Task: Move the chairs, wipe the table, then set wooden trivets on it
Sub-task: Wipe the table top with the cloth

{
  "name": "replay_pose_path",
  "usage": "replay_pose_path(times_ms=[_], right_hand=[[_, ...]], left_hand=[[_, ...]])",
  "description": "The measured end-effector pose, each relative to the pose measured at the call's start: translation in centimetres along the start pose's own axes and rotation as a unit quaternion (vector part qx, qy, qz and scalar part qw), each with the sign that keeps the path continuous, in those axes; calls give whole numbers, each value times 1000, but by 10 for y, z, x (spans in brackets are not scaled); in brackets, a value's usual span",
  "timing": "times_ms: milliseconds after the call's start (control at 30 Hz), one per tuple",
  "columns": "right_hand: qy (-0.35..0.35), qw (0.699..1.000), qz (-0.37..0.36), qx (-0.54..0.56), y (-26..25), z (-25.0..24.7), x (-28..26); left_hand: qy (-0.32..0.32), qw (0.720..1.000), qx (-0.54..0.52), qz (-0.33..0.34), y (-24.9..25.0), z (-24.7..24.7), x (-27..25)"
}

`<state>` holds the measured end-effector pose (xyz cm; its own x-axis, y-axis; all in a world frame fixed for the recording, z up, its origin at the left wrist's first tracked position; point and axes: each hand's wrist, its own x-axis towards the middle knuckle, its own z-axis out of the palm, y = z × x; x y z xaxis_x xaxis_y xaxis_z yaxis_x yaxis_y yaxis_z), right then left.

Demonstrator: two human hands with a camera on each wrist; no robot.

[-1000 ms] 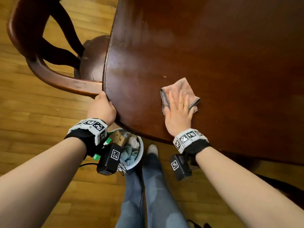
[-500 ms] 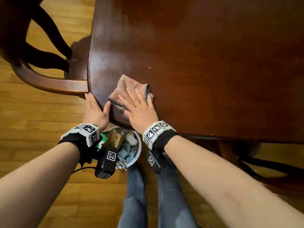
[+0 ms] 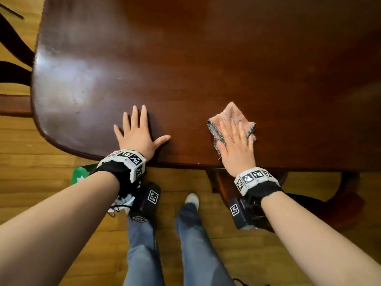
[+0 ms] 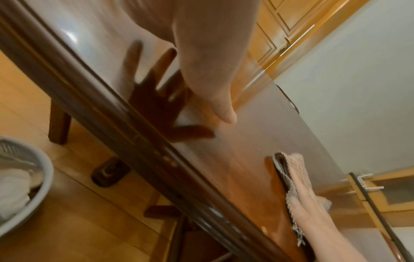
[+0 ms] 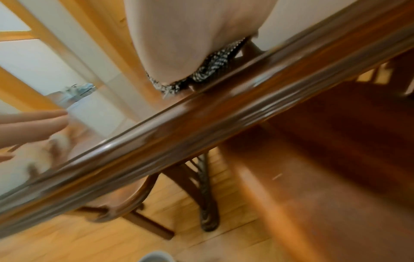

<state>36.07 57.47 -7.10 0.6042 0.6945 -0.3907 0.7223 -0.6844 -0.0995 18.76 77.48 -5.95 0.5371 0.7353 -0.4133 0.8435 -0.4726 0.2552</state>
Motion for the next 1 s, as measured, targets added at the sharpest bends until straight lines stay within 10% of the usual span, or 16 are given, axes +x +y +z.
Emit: replay_pose_path(times_ms=[267,500,667,833,1000], right_hand=[[-5,988,133,75,37,-44,89],[-27,989,-148,0,-71,-26,87],[-22,975,-214,-60,-32,-3,16],[-6,1000,-17,25,54,-5,-17],[28,992,98,78,17,9,-22]], left_hand=[[-14,998,38,-50,23,14,2],[-3,998,30,-53,23,16,1],[9,999,20,-26,14,13,0],[-3,1000,13,14,-7,9,-12],[-6,1000,-16,26,-10,14,-34]])
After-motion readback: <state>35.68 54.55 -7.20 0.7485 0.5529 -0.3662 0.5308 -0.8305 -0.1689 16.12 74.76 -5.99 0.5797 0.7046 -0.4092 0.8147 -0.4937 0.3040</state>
